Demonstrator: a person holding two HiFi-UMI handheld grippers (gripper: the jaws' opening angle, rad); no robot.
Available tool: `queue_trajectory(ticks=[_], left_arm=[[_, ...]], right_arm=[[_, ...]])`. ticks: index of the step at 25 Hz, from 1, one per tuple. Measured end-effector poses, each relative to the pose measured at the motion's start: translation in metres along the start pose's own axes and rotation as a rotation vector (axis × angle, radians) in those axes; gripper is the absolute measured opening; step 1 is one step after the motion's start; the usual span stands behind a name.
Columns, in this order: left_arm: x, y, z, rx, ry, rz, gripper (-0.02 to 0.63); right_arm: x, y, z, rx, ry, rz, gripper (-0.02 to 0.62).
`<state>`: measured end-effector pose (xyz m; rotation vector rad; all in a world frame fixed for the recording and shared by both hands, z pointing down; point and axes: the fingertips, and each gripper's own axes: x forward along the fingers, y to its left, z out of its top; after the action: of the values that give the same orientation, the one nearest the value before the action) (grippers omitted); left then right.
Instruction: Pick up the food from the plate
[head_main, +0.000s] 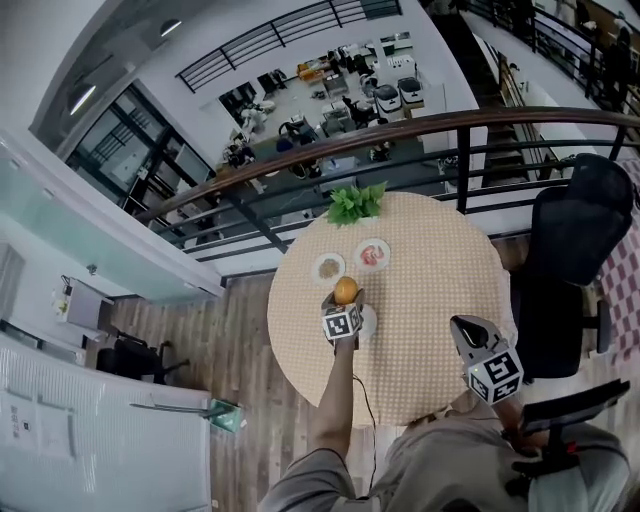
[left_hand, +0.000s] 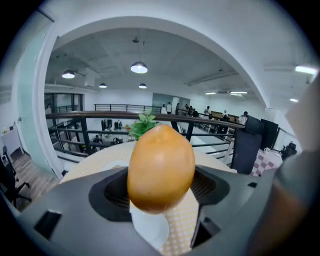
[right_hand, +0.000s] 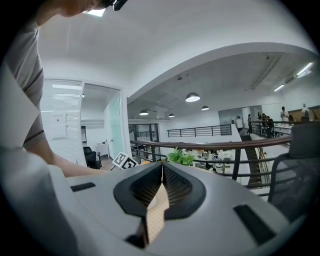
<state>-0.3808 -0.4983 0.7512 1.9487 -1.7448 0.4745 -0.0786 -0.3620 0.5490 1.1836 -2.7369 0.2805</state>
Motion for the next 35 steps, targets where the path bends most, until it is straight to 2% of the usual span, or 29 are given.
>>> queue_trajectory(ticks=[5,12,15,23,26,28,32,35], left_arm=[[-0.072,-0.034,0.064,0.069,-0.189,-0.021,0.351],[-0.183,-0.082,0.116,0.131,-0.422,-0.032,0.351],[-0.234,-0.104,0.124,0.175,-0.504,-0.031,0.351],[-0.353,-0.158,0.130,0.175,-0.718,-0.076,0.351],[-0.387,-0.180,0.128,0.218,-0.798,-0.105,0.351],[-0.397,-0.185,0.121,0.227,-0.808,-0.108,0.352],[-0.394,-0.174,0.099,0.156,-0.762,-0.098,0.353],[-0.391,-0.172,0.097,0.139,-0.742,-0.106,0.353]], right_arm=[[0.000,0.015,0.010,-0.038,-0.017,0.052,0.015],[0.003,0.039,0.021,-0.074,-0.056,0.112,0.015],[0.003,0.050,0.028,-0.089,-0.081,0.140,0.015],[-0.001,0.083,0.044,-0.117,-0.124,0.219,0.015],[-0.003,0.091,0.046,-0.111,-0.129,0.228,0.015],[-0.004,0.094,0.048,-0.109,-0.135,0.227,0.015],[-0.008,0.095,0.050,-0.105,-0.148,0.220,0.015],[-0.011,0.093,0.044,-0.094,-0.143,0.218,0.015]])
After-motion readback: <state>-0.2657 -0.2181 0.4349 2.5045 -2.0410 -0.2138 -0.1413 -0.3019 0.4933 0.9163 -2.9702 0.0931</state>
